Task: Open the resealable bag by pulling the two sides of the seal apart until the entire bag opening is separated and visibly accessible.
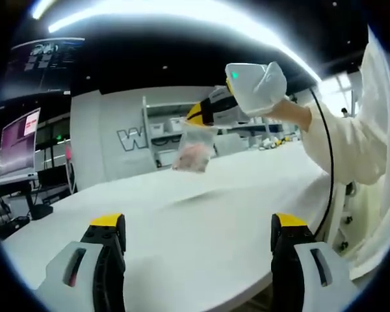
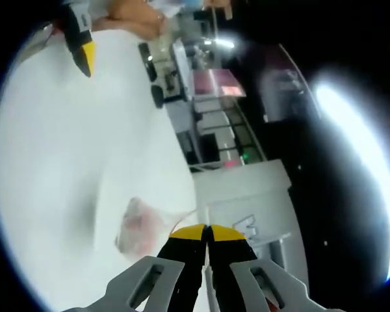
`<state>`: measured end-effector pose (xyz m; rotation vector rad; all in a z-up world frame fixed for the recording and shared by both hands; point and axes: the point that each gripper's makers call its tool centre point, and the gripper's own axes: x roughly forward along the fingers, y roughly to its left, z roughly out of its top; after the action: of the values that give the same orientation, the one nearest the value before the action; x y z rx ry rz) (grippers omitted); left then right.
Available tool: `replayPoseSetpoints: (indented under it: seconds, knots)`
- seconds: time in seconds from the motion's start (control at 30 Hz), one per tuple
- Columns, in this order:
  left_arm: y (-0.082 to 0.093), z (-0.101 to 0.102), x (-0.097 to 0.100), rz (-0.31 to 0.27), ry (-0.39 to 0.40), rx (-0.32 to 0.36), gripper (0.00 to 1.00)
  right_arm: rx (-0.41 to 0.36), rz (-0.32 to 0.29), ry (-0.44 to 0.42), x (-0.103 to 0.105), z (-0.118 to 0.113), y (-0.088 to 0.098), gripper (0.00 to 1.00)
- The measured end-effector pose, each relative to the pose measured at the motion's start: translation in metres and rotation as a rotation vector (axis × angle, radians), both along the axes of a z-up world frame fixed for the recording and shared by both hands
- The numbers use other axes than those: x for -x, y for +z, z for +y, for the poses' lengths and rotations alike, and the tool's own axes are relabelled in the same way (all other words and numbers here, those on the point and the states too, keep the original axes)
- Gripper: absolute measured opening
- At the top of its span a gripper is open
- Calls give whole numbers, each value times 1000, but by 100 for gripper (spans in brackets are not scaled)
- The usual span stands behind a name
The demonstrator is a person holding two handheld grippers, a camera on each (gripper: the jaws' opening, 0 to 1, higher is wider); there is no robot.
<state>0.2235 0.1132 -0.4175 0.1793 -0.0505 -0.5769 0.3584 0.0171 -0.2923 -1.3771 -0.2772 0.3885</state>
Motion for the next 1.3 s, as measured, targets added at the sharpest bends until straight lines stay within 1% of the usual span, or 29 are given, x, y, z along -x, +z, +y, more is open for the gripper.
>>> replayPoseSetpoints:
  seconds: [0.3,0.5,0.57,0.63,0.83,1.3]
  knots:
    - [-1,-2,0,4,-3,1,91,-25,2,-1,-7,0,4,0]
    - [0,-2,0,0,-4,2,91,-105,70,1,-25,-1,-1,0]
    - [1,-1,0,0,-2,5,91,-116,77,-1,-32,-2,-2,0]
    - [0,0,0,2,0,6,91,-108,74,-20,-37,-6,-4,0]
    - [0,2,-3,5,2,5,91,-86,62,-34,-41,-7,-4,0]
    - [0,0,-4,6,-5,0,91,-88,71,-29,-46,-2,-9,0]
